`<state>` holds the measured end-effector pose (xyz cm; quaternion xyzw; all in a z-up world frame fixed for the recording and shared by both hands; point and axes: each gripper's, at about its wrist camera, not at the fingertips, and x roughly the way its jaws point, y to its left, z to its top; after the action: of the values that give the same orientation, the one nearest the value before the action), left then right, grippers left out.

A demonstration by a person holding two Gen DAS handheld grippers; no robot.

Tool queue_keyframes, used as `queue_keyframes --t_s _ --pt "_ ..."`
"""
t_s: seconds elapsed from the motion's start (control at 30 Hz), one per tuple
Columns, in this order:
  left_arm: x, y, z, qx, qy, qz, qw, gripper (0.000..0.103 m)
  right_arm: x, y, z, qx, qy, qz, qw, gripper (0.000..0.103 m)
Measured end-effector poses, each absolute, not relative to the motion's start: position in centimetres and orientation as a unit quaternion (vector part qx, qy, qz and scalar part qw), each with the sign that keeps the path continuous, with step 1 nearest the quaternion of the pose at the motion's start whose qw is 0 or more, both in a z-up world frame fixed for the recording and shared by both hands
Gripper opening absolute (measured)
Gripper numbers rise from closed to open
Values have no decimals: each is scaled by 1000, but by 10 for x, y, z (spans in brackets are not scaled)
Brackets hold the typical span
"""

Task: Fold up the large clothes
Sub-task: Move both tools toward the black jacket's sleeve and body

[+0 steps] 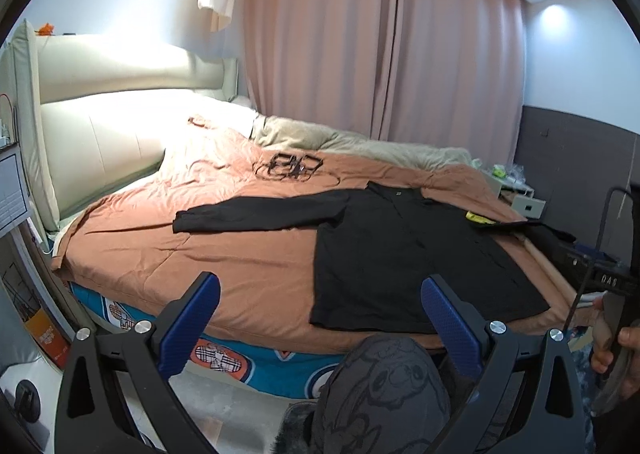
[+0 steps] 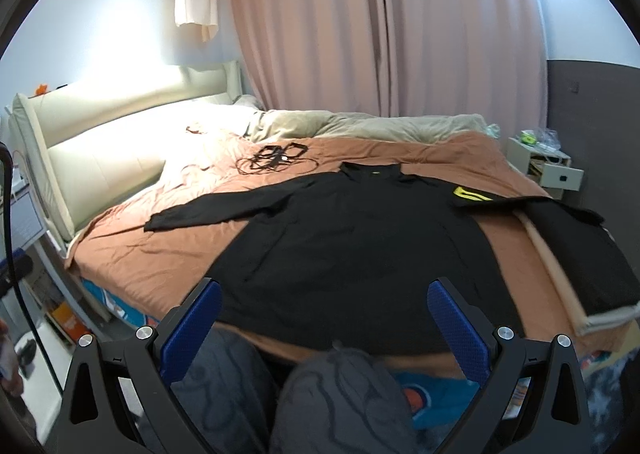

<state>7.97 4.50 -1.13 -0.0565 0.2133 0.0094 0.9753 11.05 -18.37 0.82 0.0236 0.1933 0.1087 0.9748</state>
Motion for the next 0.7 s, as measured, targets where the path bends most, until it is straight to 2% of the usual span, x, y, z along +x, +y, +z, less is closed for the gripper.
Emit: queue_keyframes --t_s 0.7 --pt "221 143 -42 -104 275 80 952 103 291 -103 -1 44 229 153 960 103"
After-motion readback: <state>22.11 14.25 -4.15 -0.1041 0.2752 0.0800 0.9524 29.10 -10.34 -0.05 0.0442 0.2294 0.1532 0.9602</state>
